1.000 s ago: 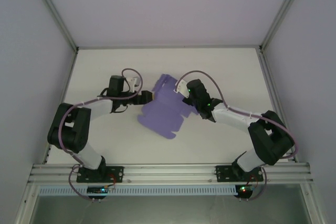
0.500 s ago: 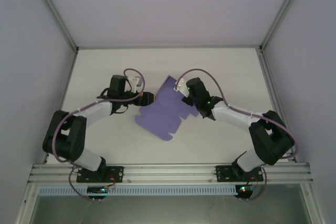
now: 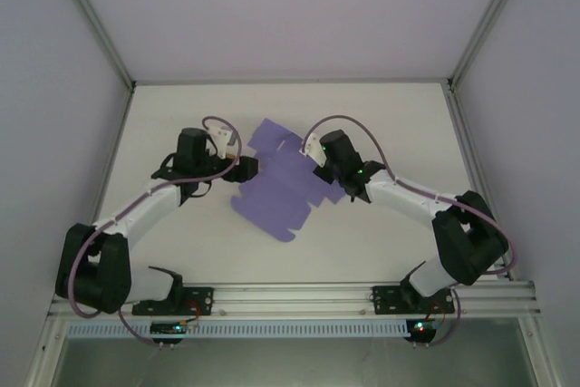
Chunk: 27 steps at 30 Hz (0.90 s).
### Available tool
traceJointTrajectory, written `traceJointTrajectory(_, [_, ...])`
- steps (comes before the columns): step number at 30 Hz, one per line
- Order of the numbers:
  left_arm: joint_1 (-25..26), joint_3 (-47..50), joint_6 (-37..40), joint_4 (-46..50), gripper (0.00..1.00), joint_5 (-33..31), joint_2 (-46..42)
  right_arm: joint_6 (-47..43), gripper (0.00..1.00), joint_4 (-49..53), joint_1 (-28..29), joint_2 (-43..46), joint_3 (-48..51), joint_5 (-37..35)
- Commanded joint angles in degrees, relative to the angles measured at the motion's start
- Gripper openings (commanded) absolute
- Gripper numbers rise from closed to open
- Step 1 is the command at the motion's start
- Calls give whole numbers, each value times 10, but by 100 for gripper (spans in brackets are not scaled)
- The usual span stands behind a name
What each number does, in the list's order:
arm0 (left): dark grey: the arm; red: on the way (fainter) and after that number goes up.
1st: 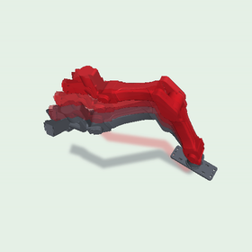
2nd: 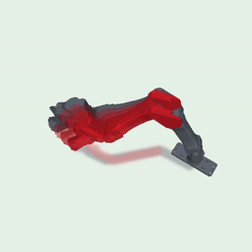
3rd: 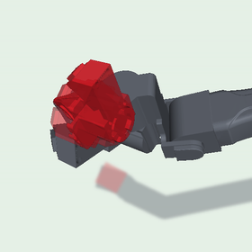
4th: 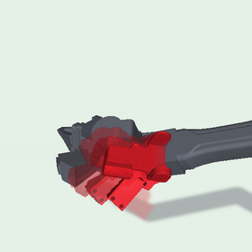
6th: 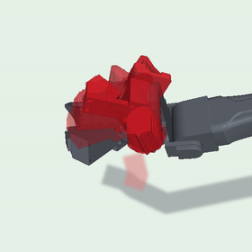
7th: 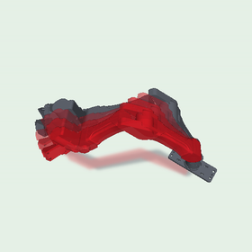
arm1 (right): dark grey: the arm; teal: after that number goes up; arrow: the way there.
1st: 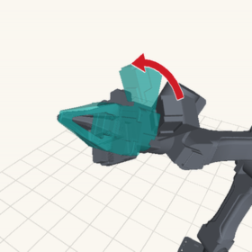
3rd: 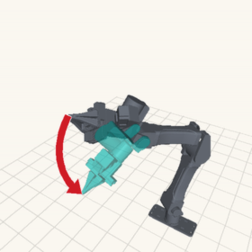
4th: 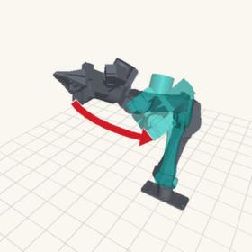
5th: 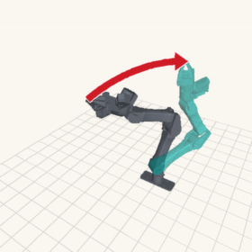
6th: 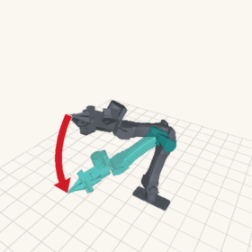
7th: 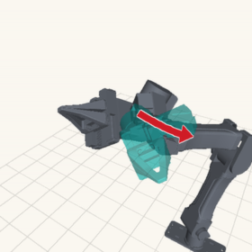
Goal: Assemble paper box
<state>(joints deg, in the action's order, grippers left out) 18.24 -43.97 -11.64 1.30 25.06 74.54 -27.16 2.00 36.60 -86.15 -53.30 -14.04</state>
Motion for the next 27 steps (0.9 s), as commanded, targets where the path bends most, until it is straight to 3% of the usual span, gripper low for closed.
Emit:
traceJointTrajectory(1, [-11, 6, 12, -18, 83, 20, 13, 12, 0, 23, -3, -2, -18, 25])
traceJointTrajectory(4, [-16, -23, 11, -36, 58, 65, 61, 12, 0, 31, -4, -1, -21, 40])
traceJointTrajectory(7, [-16, -43, 6, -67, 53, 117, 101, 15, 0, 32, -4, -2, -22, 46])
traceJointTrajectory(11, [-18, -64, 0, -67, 41, 121, 139, 22, 0, 30, -6, -2, -21, 51])
traceJointTrajectory(17, [-20, -46, 3, -89, 3, 112, 133, 58, 0, 44, -20, -9, -30, 45])
traceJointTrajectory(27, [-19, 23, -9, -140, 0, 107, 95, 154, 0, 100, -68, -41, -71, 81])
